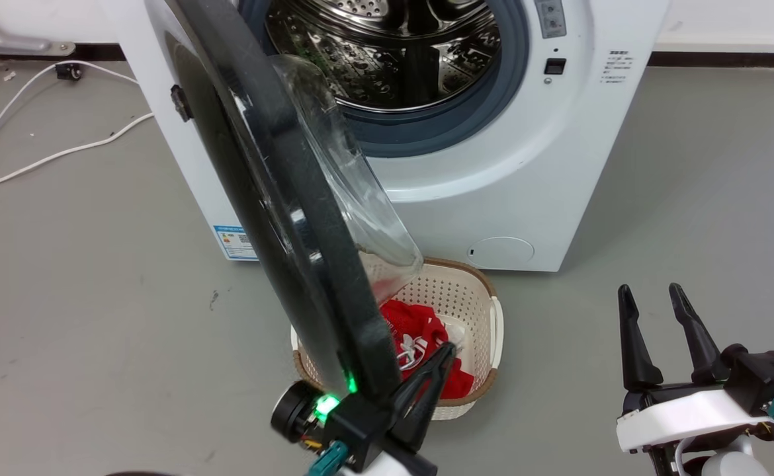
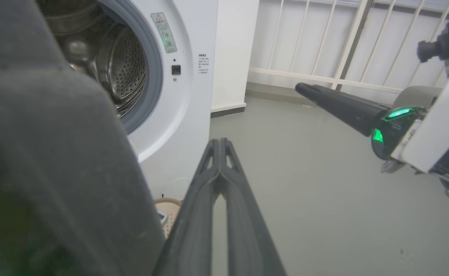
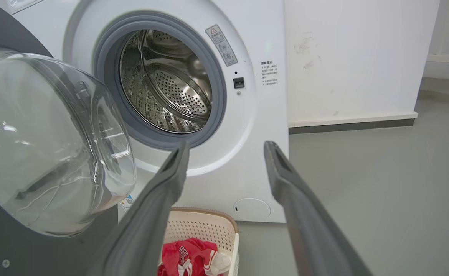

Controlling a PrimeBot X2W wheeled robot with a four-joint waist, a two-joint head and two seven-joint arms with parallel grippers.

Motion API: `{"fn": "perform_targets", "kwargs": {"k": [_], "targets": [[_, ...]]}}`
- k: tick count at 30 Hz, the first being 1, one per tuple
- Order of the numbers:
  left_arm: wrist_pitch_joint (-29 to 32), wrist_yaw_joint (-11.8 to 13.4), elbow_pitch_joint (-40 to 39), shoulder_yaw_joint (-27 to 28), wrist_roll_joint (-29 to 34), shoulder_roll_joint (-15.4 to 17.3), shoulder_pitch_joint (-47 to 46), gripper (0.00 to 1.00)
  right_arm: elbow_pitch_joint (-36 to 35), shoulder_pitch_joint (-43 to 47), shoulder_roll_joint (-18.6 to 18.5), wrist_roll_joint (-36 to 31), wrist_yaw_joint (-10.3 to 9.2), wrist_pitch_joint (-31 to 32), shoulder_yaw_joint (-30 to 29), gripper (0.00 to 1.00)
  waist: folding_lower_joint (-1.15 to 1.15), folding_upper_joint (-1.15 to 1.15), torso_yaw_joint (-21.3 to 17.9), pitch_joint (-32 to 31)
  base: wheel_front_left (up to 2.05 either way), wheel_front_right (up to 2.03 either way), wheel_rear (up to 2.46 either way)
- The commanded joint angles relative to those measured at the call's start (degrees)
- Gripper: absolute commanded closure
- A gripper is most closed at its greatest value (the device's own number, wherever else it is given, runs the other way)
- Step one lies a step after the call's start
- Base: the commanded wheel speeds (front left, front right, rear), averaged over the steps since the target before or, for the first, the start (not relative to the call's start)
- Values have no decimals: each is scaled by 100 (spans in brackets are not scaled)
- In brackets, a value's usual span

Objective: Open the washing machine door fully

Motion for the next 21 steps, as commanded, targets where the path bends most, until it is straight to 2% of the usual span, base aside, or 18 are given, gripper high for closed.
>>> {"fn": "perform_targets", "kwargs": {"k": [1,11,21], "targets": [[15,203,-14,309,-1,311,75,100,18,-21,8,21,-2,-10,-15,0,0,0,68,0,0,0,0],[199,659,-1123,456,-84,614,977,100,46,70,8,35,-2,-10,-52,0,0,0,491,-53,0,0,0],[372,1048,-1740,729,-104,914,1528,100,-16,195,8,6,-2,20,-136,0,0,0,1179,-76,0,0,0]]}}
